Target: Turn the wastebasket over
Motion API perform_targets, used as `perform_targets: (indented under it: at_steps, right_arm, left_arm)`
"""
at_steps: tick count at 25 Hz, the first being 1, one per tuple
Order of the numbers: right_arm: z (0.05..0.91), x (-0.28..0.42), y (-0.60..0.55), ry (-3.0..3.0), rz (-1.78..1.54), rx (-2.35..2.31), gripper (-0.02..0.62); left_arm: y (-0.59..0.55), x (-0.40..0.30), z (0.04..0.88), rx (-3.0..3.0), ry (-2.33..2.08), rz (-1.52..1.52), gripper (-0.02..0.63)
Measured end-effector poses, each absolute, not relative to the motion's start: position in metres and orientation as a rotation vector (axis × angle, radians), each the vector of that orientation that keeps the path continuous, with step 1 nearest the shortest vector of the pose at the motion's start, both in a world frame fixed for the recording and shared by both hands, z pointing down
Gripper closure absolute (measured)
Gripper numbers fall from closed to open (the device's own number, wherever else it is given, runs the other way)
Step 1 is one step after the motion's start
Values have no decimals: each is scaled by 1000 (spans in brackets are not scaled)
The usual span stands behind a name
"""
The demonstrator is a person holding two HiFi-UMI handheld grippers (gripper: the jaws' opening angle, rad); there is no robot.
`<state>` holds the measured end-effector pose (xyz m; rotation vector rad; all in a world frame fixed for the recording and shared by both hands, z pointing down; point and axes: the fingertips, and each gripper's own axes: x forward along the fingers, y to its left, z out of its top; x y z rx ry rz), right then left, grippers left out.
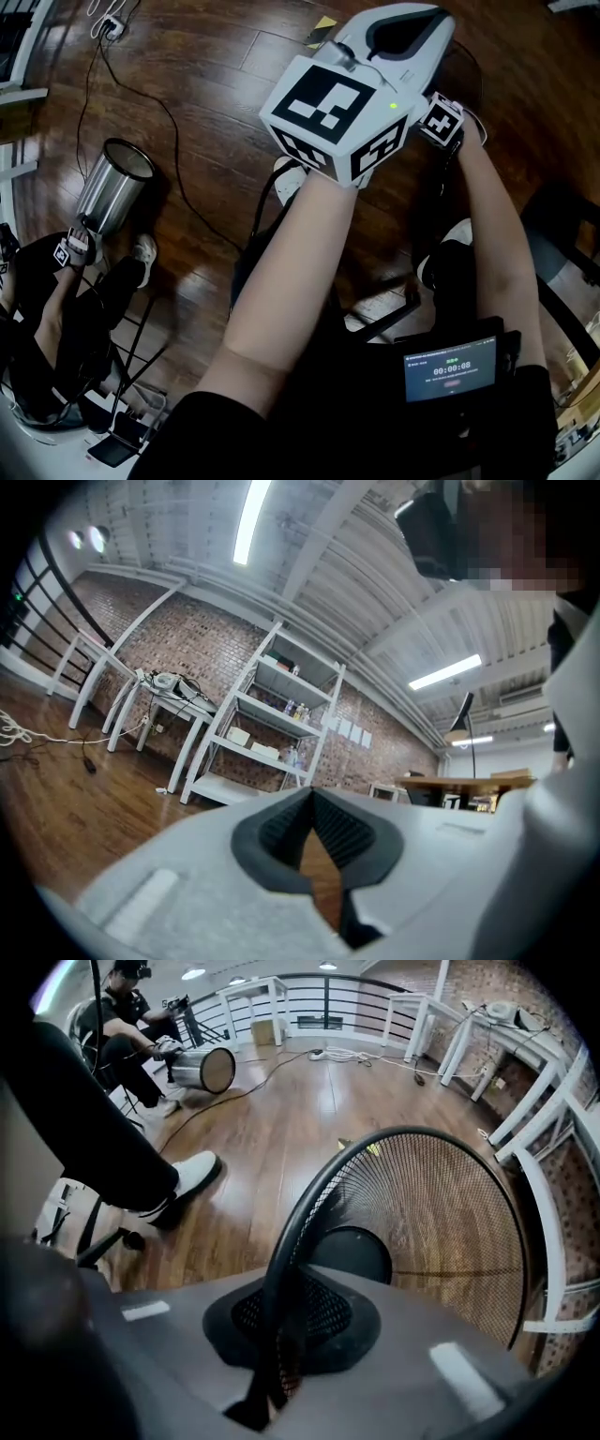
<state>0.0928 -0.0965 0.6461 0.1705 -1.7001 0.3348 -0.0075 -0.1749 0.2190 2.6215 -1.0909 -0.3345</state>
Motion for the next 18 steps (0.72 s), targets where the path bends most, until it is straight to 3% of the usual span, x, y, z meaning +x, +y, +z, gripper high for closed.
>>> perform_targets:
  at_steps: [7,9,12,18]
  right_arm:
    - [643,85,-105,-1772,304,224,563]
    - [640,83,-107,-1793,297,239,497]
    - [625,81,-109,-1841,299,268,456]
    - [527,78,-117,-2152,379,480,469]
  left_arm:
    - [-174,-5,218,2627,-1085,-333,603]
    - [-174,-3,219,2631,-1079,-325,603]
    - [-172,1,219,2646,-1064,-305,603]
    - [-164,10,218,2679,-1051,-255,603]
